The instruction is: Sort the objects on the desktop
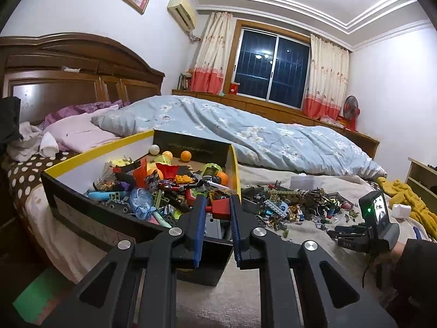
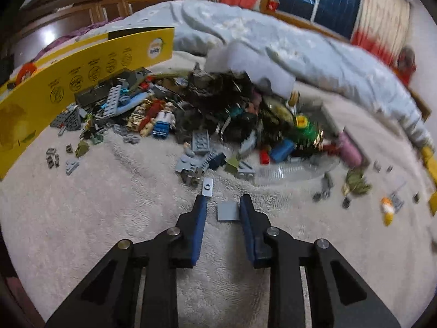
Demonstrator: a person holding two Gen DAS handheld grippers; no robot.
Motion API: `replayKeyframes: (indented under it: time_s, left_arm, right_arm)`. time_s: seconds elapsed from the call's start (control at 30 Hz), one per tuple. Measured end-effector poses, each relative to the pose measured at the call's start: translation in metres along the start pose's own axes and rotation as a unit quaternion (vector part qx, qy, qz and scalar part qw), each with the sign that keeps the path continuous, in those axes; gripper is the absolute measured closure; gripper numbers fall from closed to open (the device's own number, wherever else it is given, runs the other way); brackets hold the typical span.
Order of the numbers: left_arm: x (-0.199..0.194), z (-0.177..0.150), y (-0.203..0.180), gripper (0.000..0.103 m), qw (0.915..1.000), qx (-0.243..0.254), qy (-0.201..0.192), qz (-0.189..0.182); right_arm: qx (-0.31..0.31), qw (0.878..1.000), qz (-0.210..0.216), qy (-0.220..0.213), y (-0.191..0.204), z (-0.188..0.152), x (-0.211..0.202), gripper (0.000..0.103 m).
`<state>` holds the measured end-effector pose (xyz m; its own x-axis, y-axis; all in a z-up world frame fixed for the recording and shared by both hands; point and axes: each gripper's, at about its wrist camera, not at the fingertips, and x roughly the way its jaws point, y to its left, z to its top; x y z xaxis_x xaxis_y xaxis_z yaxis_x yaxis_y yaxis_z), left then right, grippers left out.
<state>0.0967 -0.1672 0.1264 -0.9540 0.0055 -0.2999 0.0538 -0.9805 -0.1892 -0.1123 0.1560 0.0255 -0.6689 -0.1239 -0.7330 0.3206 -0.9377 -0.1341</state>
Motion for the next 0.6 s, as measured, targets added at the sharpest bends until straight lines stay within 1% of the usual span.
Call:
replayKeyframes:
  time_s: [0.07,0.1,0.17,0.23,0.3,0.37,0.4,0.47,0.53,0.57,0.6]
  left_arm:
    - [0.001,0.001,0.001,0.085,1.0000,-0.002,0.001,0.000]
    - [0.001,0.001,0.002,0.085,1.0000,-0.004,0.002,0.000]
    - [0.001,0.002,0.005,0.085,0.9999,-0.011,0.006,0.001]
    - [0.002,0.003,0.008,0.085,0.9998,-0.016,0.008,0.005]
    - [0.004,0.005,0.011,0.085,0.9998,-0.018,0.005,0.009]
    - [0.007,0.008,0.011,0.085,0.9997,-0.017,0.001,0.019]
    - [0.010,0.010,0.011,0.085,0.9996,-0.016,-0.001,0.025]
    - [0.017,0.012,0.011,0.085,0.9992,-0.014,-0.001,0.038]
    - [0.027,0.011,0.015,0.085,0.9979,-0.013,0.004,0.063]
    - [0.033,0.010,0.018,0.085,0.9974,-0.016,0.011,0.069]
    - [0.040,0.010,0.022,0.085,0.9968,-0.018,0.022,0.075]
  right_arm:
    - [0.012,1.000,0.005,0.007,-0.003,-0.001,0.002,0.083]
    - [0.013,1.000,0.004,0.007,-0.002,-0.002,0.002,0.090]
    - [0.019,1.000,-0.003,0.000,-0.001,-0.003,-0.002,0.089]
    - [0.047,0.999,-0.005,-0.021,-0.003,-0.001,-0.013,0.089]
    - [0.071,0.996,0.000,-0.062,0.000,0.009,-0.035,0.089]
    - [0.057,0.993,0.006,-0.103,0.021,0.026,-0.055,0.089]
    - [0.047,0.992,0.017,-0.119,0.035,0.035,-0.062,0.089]
    - [0.021,0.986,0.054,-0.158,0.077,0.056,-0.078,0.089]
    - [0.003,0.976,0.118,-0.181,0.110,0.073,-0.085,0.089]
    - [-0.007,0.971,0.152,-0.185,0.126,0.080,-0.086,0.089]
    - [-0.022,0.963,0.194,-0.185,0.146,0.089,-0.085,0.089]
